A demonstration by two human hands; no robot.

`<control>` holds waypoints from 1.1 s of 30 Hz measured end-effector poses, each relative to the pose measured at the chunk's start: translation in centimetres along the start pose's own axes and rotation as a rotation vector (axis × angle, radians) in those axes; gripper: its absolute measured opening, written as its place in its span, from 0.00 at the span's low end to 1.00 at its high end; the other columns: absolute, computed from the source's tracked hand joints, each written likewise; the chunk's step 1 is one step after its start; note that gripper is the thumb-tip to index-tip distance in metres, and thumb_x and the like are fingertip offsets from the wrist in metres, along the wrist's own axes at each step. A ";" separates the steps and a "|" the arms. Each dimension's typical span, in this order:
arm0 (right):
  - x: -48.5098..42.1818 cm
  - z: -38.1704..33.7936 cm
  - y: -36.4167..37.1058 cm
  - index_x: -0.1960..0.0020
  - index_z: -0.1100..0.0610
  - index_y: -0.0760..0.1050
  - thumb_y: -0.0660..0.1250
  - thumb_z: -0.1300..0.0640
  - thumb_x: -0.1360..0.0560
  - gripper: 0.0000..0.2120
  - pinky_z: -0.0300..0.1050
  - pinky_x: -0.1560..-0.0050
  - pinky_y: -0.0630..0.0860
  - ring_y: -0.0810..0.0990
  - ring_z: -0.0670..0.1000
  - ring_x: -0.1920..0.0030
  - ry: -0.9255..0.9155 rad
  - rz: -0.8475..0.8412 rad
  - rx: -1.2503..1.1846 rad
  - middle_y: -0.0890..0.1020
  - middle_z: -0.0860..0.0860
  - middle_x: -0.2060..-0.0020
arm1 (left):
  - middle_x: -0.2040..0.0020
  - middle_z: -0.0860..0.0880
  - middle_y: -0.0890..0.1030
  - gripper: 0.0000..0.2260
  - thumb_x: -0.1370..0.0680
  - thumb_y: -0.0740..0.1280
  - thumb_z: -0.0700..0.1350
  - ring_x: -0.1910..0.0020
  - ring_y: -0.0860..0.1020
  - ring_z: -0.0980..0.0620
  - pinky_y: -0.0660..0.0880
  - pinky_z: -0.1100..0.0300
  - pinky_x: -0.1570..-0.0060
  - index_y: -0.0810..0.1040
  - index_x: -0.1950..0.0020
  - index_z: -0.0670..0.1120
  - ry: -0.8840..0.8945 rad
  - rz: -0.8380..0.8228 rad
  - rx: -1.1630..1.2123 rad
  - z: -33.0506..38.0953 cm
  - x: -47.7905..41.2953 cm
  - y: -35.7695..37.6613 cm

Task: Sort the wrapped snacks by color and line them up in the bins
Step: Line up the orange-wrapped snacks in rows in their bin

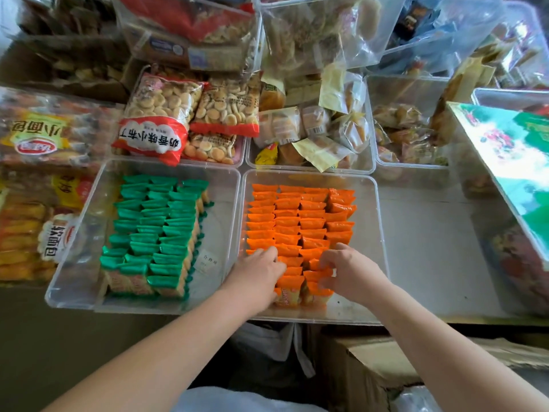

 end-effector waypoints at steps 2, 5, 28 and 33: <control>-0.3 0.4 0.3 0.40 0.47 0.79 0.77 0.47 0.26 0.17 0.47 0.51 0.79 0.79 0.52 0.49 0.009 -0.004 0.012 0.74 0.46 0.46 | 0.41 0.49 0.72 0.12 0.20 0.72 0.47 0.40 0.71 0.46 0.74 0.48 0.45 0.75 0.38 0.49 -0.012 0.004 -0.042 0.0 -0.5 -0.4; -0.5 0.4 0.5 0.40 0.47 0.77 0.76 0.46 0.25 0.17 0.45 0.53 0.75 0.78 0.52 0.47 -0.002 0.000 0.080 0.72 0.46 0.46 | 0.39 0.49 0.73 0.13 0.19 0.70 0.47 0.38 0.70 0.46 0.71 0.50 0.43 0.75 0.36 0.49 -0.017 0.043 -0.116 -0.3 -0.5 -0.9; -1.3 -2.3 -3.6 0.31 0.45 0.77 0.68 0.45 0.20 0.18 0.48 0.47 0.79 0.77 0.52 0.36 -0.081 0.205 0.085 0.78 0.44 0.38 | 0.29 0.49 0.72 0.18 0.17 0.66 0.50 0.29 0.69 0.46 0.63 0.51 0.24 0.73 0.28 0.49 0.020 0.138 -0.031 -1.7 -1.8 -2.6; -4.2 -3.7 -2.3 0.32 0.50 0.77 0.67 0.45 0.20 0.19 0.54 0.42 0.81 0.67 0.55 0.26 -0.148 0.144 0.200 0.71 0.50 0.27 | 0.20 0.41 0.62 0.27 0.20 0.70 0.42 0.21 0.61 0.40 0.57 0.43 0.19 0.66 0.22 0.47 -0.048 0.087 -0.188 -1.8 -5.5 -3.2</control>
Point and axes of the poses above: each hand's wrist, its own x-axis away from the middle knuckle, its own y-axis out of the palm, z = x × y, the point moved 10 cm from there along -x, towards the middle knuckle
